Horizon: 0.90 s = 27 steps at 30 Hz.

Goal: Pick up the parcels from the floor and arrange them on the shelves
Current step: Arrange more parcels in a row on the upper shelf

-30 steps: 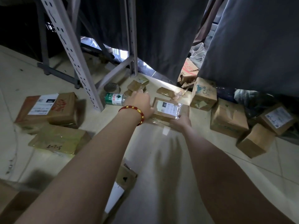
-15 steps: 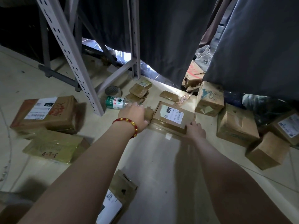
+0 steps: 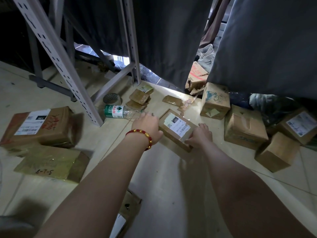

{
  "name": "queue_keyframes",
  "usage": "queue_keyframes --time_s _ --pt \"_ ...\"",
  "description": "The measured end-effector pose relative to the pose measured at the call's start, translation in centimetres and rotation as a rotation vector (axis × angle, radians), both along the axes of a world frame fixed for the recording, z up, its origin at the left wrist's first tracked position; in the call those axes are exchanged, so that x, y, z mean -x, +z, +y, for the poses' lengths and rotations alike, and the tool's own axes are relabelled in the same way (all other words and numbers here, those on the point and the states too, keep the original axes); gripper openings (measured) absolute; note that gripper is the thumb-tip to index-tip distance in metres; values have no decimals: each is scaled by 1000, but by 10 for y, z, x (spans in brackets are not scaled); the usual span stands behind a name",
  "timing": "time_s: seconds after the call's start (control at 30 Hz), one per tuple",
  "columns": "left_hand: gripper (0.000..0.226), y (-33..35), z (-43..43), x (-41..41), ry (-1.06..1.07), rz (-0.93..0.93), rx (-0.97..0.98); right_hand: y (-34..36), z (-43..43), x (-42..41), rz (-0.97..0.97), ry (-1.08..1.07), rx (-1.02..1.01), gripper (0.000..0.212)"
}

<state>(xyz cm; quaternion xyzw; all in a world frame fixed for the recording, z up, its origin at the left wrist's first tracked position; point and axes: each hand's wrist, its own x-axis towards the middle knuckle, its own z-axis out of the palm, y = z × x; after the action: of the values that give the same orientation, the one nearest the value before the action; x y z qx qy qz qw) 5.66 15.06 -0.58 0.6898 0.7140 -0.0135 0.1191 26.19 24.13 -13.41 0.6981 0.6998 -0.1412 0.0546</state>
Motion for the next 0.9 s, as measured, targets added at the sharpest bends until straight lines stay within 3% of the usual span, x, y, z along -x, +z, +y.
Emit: queue_keyframes --time_s 0.2,0.33,0.47,0.57,0.77,0.9 --pt "31 -1 2 -11 -39 5 -23 0 -3 1 34 -45 12 55" --pt "32 -5 1 -12 -48 36 -11 3 -6 2 53 -95 70 64" --pt "35 -3 -1 -9 -44 45 8 3 -13 6 -22 -122 106 102" --pt "36 -3 -1 -10 -43 64 6 6 -12 10 93 -191 213 131" --pt "41 -10 -4 -10 -54 83 -9 2 -8 17 -62 -186 154 114" --pt "48 -13 -5 -3 -53 60 -35 3 -5 16 3 -179 169 115"
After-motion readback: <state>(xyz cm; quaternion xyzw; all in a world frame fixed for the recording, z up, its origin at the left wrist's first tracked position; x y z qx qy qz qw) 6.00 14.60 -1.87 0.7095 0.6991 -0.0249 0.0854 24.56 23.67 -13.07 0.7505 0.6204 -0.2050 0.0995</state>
